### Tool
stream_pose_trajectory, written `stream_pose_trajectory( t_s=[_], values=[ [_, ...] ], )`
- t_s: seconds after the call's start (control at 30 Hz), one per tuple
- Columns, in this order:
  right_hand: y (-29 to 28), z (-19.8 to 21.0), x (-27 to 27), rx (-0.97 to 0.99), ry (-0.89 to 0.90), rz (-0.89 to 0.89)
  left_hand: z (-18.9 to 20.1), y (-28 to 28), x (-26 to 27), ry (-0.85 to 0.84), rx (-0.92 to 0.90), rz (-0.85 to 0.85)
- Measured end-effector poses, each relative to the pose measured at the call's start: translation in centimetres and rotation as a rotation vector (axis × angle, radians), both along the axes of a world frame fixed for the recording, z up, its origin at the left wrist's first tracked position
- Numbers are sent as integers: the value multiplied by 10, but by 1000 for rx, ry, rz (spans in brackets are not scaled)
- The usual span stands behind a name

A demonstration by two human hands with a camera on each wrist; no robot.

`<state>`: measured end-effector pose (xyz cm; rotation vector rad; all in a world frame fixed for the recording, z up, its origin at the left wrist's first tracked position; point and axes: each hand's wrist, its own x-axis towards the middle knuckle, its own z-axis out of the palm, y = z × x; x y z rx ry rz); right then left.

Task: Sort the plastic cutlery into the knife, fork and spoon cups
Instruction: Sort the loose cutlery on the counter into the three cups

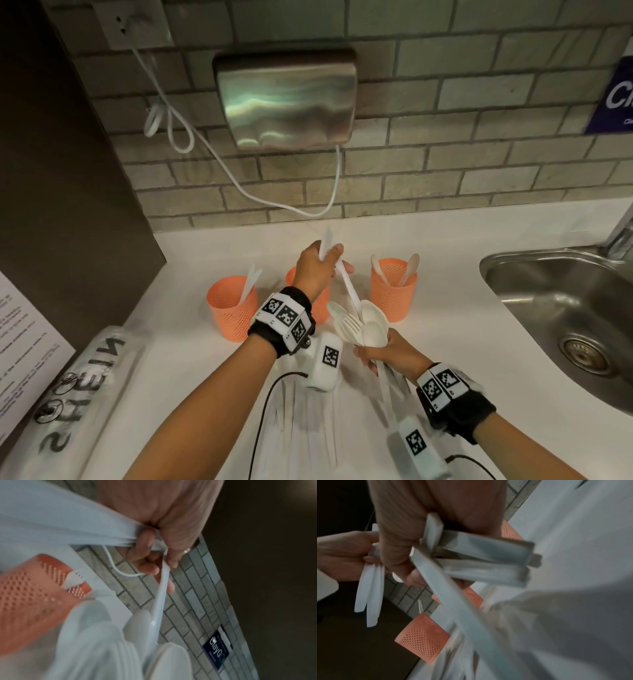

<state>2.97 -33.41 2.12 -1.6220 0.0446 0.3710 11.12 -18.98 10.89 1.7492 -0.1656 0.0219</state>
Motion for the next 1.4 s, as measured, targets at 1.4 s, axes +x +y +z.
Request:
stream_pose_trajectory(
  t_s=[1.4],
  values=[
    [7, 11, 21, 235, 77, -71, -21, 70, 0, -363, 105, 327]
  ],
)
